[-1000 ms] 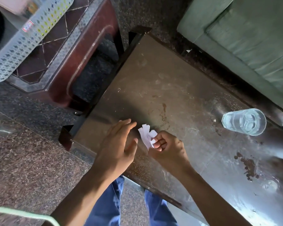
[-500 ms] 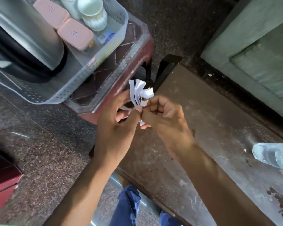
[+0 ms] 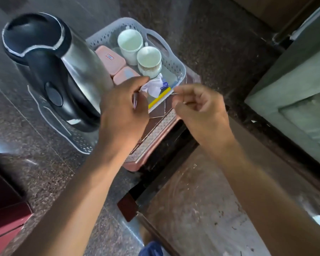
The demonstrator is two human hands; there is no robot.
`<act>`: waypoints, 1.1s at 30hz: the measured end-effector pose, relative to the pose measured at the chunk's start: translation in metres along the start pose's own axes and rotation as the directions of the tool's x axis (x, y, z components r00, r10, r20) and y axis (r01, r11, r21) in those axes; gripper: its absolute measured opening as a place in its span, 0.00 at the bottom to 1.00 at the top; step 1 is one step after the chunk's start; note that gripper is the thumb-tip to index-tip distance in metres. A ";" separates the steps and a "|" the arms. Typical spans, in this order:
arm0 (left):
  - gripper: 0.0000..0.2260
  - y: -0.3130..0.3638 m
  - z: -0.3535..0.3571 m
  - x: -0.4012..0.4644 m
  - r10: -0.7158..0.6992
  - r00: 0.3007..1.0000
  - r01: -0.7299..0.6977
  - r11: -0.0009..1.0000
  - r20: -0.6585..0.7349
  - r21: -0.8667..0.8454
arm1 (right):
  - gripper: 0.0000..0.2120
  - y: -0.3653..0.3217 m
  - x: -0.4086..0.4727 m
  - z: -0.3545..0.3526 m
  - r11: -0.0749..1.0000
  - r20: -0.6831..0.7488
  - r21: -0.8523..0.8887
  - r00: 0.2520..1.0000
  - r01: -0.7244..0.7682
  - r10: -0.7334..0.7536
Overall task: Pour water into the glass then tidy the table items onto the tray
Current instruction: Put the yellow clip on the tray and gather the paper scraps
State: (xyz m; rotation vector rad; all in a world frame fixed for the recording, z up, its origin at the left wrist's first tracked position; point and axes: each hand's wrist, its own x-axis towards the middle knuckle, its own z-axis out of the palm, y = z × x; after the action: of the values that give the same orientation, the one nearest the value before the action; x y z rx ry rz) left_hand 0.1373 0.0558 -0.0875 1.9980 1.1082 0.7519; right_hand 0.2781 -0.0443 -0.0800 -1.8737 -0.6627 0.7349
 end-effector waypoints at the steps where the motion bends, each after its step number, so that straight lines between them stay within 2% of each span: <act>1: 0.17 -0.005 -0.002 0.007 0.065 0.998 -0.063 0.987 -0.004 0.151 | 0.14 -0.002 0.011 0.002 0.992 -0.024 -0.121 0.999 0.045 -0.048; 3: 0.17 -0.014 -0.003 0.018 0.122 0.992 -0.128 0.933 0.040 0.337 | 0.19 -0.006 0.030 0.004 0.924 0.005 -0.354 0.988 0.144 -0.152; 6: 0.17 -0.026 0.004 0.024 0.059 0.989 -0.114 0.890 0.137 0.441 | 0.29 -0.005 0.056 0.009 0.761 0.193 -0.577 0.955 0.296 -0.226; 8: 0.17 -0.035 0.008 0.024 0.018 0.983 -0.105 0.871 0.182 0.480 | 0.35 0.000 0.067 0.014 0.669 0.287 -0.662 0.939 0.338 -0.190; 10: 0.18 -0.042 0.011 0.024 0.012 0.979 -0.113 0.860 0.201 0.497 | 0.39 0.006 0.076 0.019 0.588 0.321 -0.720 0.928 0.368 -0.189; 15: 0.14 -0.046 0.014 0.022 0.029 0.990 -0.096 0.863 0.140 0.496 | 0.46 0.008 0.089 0.028 0.451 0.382 -0.778 0.899 0.438 -0.214; 18: 0.12 -0.050 0.015 0.023 -0.007 0.993 -0.051 0.876 0.119 0.480 | 0.47 0.009 0.092 0.034 0.429 0.410 -0.785 0.894 0.447 -0.180; 22: 0.14 -0.053 0.017 0.023 -0.018 0.995 -0.027 0.904 0.101 0.427 | 0.47 0.013 0.090 0.037 0.411 0.416 -0.789 0.889 0.457 -0.192; 27: 0.14 -0.053 0.014 0.019 0.028 0.998 -0.052 0.912 0.064 0.407 | 0.45 0.017 0.087 0.039 0.355 0.412 -0.810 0.884 0.466 -0.222; 33: 0.11 -0.041 0.013 0.010 0.069 0.995 -0.093 0.925 0.076 0.369 | 0.43 0.016 0.088 0.037 0.368 0.406 -0.808 0.887 0.460 -0.218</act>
State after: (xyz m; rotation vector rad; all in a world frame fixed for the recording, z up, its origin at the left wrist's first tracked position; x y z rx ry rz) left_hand 0.1333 0.0757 -0.1263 2.3807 1.2080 0.5445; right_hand 0.3112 0.0347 -0.1249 -2.4549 -1.8444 0.2886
